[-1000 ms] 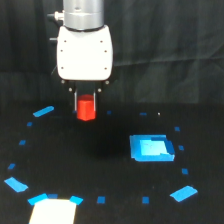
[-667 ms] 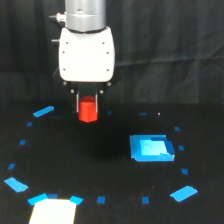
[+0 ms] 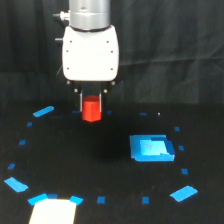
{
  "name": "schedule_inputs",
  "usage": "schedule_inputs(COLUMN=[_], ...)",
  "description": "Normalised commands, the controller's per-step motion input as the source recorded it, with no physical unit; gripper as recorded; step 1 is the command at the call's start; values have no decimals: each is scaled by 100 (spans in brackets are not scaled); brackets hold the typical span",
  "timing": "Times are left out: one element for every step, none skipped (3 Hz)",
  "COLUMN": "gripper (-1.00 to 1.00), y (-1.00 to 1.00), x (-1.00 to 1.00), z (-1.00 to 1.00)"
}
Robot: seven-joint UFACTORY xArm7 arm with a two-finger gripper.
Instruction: Pick up the red object from the table
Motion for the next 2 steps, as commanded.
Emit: schedule_inputs(gripper=[-66, -100], y=[-17, -12], x=[5, -14], z=[-2, -1])
